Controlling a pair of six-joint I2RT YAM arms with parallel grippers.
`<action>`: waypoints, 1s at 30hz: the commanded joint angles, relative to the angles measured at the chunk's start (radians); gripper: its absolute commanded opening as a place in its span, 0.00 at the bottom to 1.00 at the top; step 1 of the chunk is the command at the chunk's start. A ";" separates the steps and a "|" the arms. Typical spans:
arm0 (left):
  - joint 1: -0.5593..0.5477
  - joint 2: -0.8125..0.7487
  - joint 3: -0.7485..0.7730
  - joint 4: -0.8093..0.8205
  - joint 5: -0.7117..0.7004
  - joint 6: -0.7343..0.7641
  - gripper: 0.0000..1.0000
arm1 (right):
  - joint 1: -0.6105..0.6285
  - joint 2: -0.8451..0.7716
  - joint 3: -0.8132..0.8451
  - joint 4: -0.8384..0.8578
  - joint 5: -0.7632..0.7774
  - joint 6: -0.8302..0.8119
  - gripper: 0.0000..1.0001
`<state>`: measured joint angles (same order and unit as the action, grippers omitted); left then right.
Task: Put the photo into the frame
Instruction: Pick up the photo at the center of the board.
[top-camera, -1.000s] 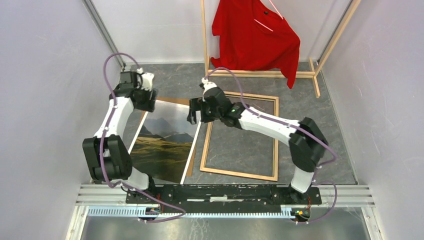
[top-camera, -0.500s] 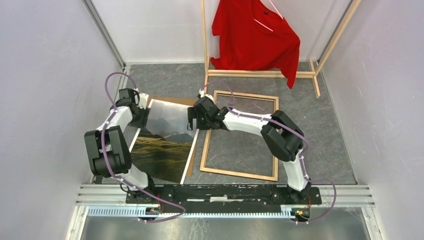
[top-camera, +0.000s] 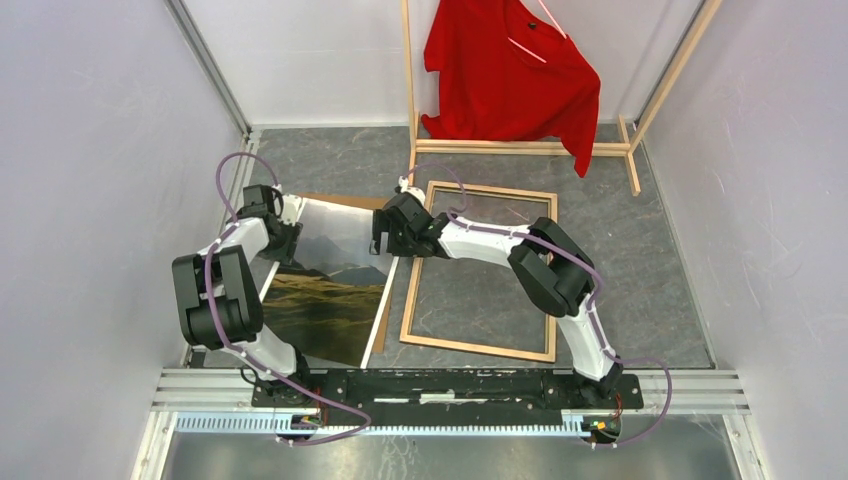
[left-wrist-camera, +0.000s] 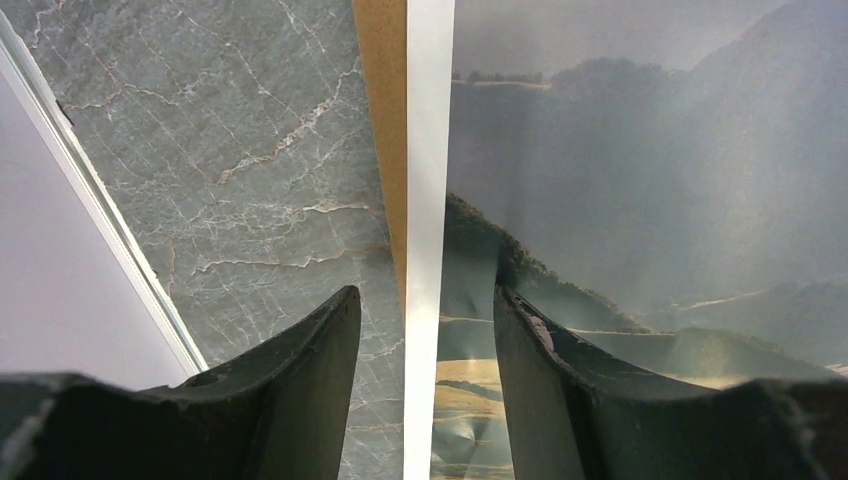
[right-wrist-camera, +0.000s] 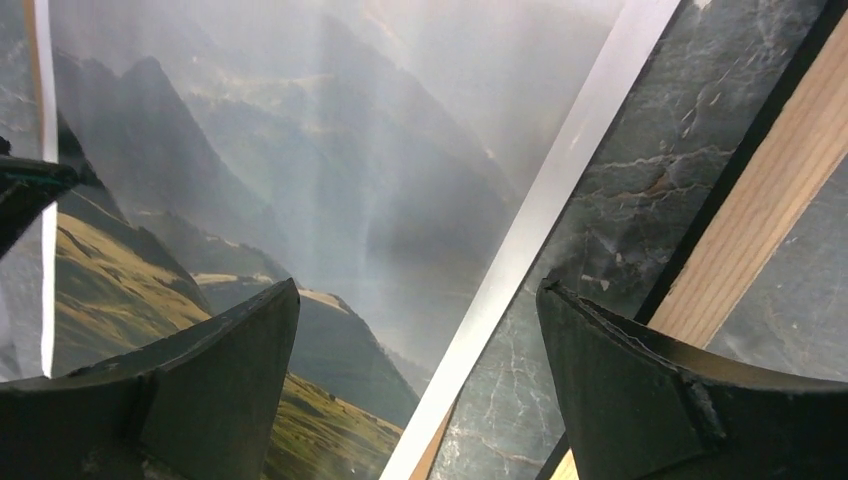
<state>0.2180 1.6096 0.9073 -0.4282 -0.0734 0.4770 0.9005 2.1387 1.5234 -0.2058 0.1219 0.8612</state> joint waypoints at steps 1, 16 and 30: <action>-0.002 0.021 -0.024 0.022 0.019 0.041 0.58 | -0.026 0.008 -0.033 0.054 0.004 0.067 0.96; -0.013 0.026 -0.040 0.022 0.014 0.061 0.57 | -0.034 -0.077 -0.176 0.324 -0.073 0.136 0.92; -0.020 0.032 -0.043 0.022 0.011 0.065 0.55 | -0.021 -0.152 -0.214 0.394 -0.057 0.112 0.89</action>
<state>0.2005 1.6096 0.8963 -0.4076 -0.0723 0.5102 0.8703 2.0384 1.3083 0.1272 0.0574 0.9802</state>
